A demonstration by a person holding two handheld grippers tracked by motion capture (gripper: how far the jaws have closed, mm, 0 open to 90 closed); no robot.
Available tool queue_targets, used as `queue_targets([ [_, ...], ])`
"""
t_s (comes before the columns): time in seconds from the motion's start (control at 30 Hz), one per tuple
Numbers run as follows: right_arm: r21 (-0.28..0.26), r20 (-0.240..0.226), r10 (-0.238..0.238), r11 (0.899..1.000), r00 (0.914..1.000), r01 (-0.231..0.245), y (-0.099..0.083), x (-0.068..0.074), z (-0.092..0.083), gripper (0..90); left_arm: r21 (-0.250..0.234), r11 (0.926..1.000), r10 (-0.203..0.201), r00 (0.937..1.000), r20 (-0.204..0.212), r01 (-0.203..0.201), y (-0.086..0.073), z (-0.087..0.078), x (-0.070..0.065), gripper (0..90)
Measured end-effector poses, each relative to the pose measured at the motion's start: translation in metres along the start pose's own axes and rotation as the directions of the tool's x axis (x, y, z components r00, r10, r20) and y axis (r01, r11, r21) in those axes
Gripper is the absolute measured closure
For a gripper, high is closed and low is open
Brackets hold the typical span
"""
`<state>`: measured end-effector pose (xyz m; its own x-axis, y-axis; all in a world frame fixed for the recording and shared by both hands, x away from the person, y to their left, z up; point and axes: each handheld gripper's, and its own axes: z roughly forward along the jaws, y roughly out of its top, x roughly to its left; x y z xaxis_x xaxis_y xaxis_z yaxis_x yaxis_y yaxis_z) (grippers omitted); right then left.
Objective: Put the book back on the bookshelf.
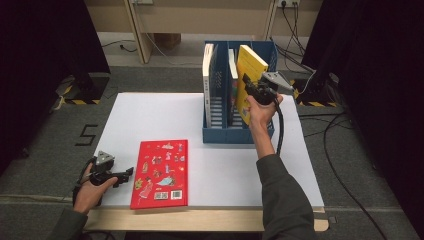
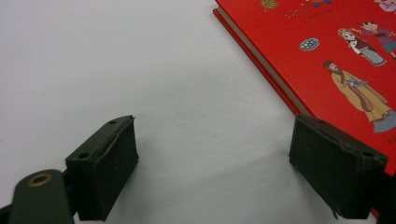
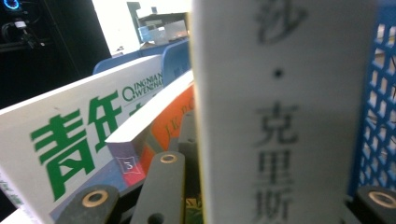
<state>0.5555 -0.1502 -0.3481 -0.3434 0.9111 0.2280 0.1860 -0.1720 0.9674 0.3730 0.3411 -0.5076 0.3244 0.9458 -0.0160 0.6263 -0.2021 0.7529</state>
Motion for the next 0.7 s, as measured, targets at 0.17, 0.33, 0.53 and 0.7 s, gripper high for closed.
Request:
queue_targets([
  [0.17, 0.006, 0.017, 0.01, 1.0, 0.9998, -0.011, -0.007, -0.001, 0.01, 74.7, -0.002, 1.0, -0.002, 1.0, -0.001, 0.002, 0.0, 0.0, 0.0, 13.9],
  [0.33, 0.013, 0.032, 0.02, 1.0, 0.9993, -0.02, -0.012, -0.003, 0.018, 74.6, -0.001, 1.0, 0.0, 1.0, -0.001, 0.0, 0.0, 0.0, 0.0, 13.9],
  [0.53, 0.038, 0.039, 0.033, 0.999, 0.9987, -0.034, -0.02, -0.005, 0.028, 74.2, -0.001, 1.0, 0.0, 1.0, -0.001, 0.0, 0.0, 0.0, 0.0, 13.9],
  [0.7, 0.053, 0.048, 0.032, 0.998, 0.9983, -0.034, -0.025, -0.006, 0.032, 74.1, -0.002, 1.0, -0.002, 1.0, -0.001, 0.002, 0.0, 0.0, 0.0, 14.0],
])
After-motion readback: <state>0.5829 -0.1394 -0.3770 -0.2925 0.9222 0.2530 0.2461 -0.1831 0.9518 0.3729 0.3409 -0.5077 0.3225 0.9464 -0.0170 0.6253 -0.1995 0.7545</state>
